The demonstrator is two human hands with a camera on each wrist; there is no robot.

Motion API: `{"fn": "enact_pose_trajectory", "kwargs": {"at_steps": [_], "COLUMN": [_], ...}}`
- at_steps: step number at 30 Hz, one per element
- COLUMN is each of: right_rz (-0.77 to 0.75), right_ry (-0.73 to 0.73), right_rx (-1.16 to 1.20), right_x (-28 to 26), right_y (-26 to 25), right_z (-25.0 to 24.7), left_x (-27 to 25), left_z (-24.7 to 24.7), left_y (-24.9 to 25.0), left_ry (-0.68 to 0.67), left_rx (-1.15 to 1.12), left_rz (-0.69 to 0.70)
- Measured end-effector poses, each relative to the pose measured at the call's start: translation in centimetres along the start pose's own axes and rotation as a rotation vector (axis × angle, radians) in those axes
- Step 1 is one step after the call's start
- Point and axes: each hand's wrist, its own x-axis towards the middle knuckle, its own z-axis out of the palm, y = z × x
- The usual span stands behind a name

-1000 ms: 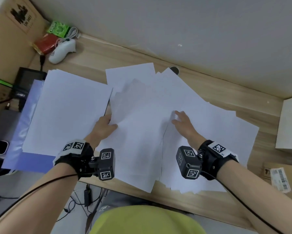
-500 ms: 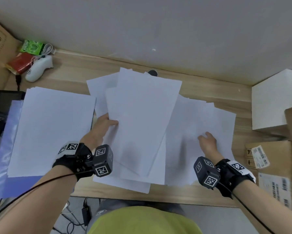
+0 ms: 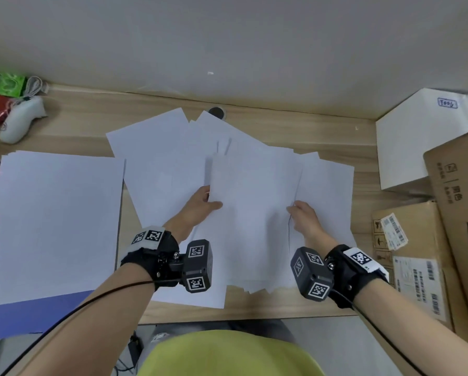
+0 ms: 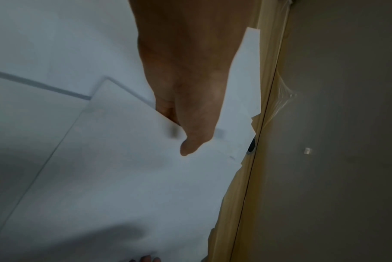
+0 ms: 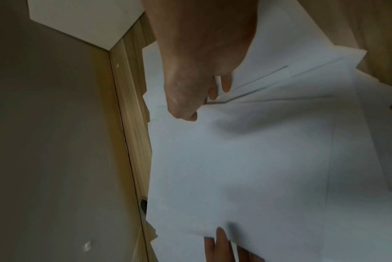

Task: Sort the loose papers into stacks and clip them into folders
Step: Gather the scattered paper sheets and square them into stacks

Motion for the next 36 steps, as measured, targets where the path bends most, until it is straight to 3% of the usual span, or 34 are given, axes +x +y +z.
{"fn": "enact_pose_trajectory", "kwargs": {"at_steps": [9, 14, 16, 21, 28, 32, 36], "right_rz": [0.03, 0.021, 0.015, 0.019, 0.099, 0.125, 0.029], "right_ry": [-0.069, -0.08, -0.111, -0.172, -0.174, -0.201, -0.26], "right_rx": [0.066, 0.07, 0.079, 0.037, 0.072, 0.083, 0.063], "right_x": [-0.9, -0.9, -0.9, -1.4, -2.0, -2.5, -3.7], "right_y": [0.4, -0.2, -0.7, -1.2, 0.6, 2.0, 1.1], "right_z": [1.4, 2.7, 3.7, 6.3, 6.5, 6.9, 6.9], "left_x": [0.3, 0.5, 0.3, 0.0, -0.1, -1.5, -2.4], "left_z": [-1.3, -4.5, -5.5, -6.4, -6.8, -6.9, -7.4], "left_y": [-0.6, -1.0, -1.1, -1.4, -3.4, -3.2, -2.1], "left_ry": [0.118, 0.394, 0.435, 0.286, 0.302, 0.122, 0.055], "left_rx": [0.024, 0.18, 0.136, 0.019, -0.021, 0.027, 0.007], "left_rz": [-0.009, 0.109, 0.139, 0.045, -0.049, -0.025, 0.082]}}
